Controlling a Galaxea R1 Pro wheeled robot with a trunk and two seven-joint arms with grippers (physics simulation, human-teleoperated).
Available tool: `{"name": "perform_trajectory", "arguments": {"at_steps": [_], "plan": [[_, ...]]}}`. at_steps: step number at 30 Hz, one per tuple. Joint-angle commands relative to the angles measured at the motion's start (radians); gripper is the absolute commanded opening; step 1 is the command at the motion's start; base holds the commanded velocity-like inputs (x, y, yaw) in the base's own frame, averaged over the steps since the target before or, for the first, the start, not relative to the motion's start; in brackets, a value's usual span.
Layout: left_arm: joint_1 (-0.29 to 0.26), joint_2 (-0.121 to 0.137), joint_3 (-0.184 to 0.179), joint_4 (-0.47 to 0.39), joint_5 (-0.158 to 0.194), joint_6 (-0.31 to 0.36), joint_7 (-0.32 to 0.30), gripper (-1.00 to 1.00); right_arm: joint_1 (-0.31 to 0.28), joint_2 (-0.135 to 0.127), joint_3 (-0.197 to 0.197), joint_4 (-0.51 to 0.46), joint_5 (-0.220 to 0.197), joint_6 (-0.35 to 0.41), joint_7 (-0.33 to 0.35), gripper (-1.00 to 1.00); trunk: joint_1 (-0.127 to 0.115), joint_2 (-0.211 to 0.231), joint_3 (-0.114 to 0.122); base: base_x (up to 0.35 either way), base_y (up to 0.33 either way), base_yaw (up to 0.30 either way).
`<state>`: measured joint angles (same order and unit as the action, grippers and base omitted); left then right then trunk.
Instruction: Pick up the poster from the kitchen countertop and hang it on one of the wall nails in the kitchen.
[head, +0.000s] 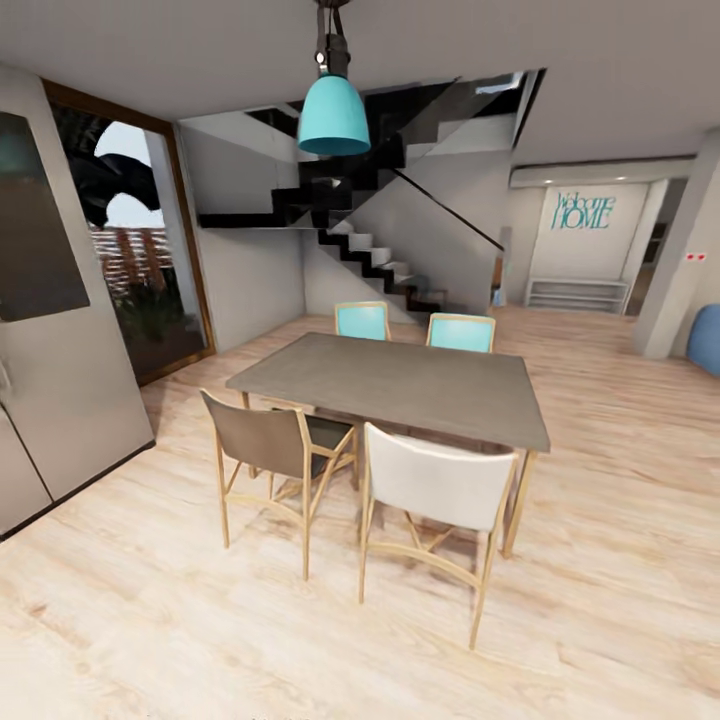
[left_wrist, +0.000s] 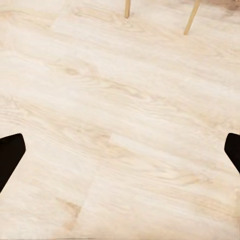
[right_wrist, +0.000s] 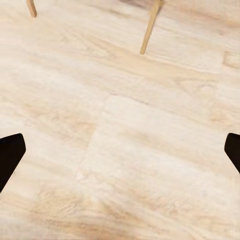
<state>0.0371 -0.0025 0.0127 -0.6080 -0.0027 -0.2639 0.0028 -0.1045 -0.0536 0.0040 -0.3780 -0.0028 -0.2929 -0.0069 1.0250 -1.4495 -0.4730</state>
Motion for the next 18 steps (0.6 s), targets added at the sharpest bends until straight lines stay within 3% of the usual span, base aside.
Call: {"name": "perform_trajectory", "arguments": {"at_steps": [1,18], "plan": [[0.000,0.000,0.001,-0.001,0.000,-0.001,0.000,1.00,0.000,0.000,0.001,0.001,0.000,-0.003,-0.001,1.00,0.000,0.000,-0.001,0.000,0.001,0.280],[0.000,0.000,0.001,-0.001,0.000,-0.001,0.000,1.00,0.000,0.000,0.001,0.001,0.000,-0.003,-0.001,1.00,0.000,0.000,-0.001,0.000,0.000,0.280]]}}
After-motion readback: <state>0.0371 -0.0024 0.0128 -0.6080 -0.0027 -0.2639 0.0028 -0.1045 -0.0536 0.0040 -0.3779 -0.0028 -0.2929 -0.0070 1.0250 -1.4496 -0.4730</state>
